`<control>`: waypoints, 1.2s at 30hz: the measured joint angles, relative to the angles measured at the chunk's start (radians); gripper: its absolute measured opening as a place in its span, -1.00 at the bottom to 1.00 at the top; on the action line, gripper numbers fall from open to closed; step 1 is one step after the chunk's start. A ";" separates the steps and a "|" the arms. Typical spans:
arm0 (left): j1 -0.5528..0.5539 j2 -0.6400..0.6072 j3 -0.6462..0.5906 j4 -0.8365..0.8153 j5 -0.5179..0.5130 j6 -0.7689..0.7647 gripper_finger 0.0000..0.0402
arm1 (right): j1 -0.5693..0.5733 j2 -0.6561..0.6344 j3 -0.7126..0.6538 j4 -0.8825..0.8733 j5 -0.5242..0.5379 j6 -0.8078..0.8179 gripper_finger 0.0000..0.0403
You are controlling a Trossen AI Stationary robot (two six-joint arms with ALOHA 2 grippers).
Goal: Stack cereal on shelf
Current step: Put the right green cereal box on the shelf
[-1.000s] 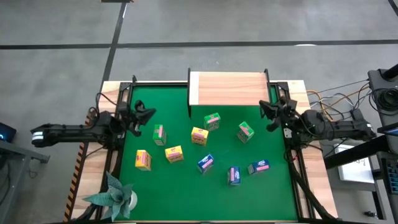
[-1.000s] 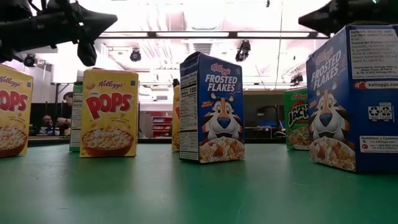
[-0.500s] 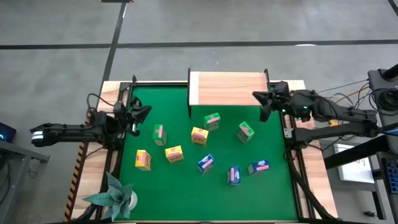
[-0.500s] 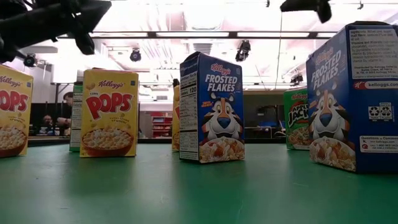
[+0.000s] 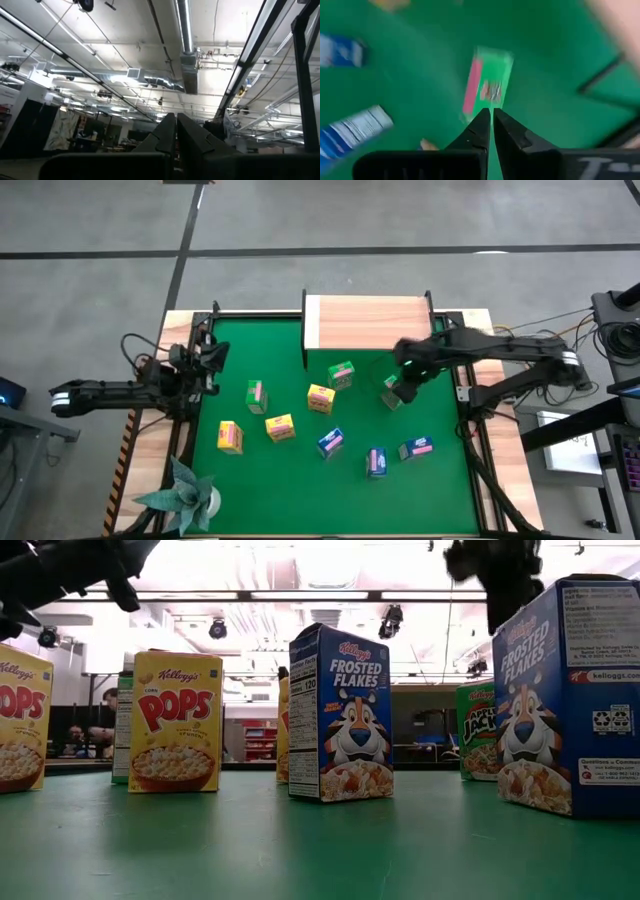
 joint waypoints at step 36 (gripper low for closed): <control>0.000 -0.008 0.000 0.001 0.000 0.032 -1.00 | 0.013 0.052 -0.202 0.219 0.064 -0.017 0.48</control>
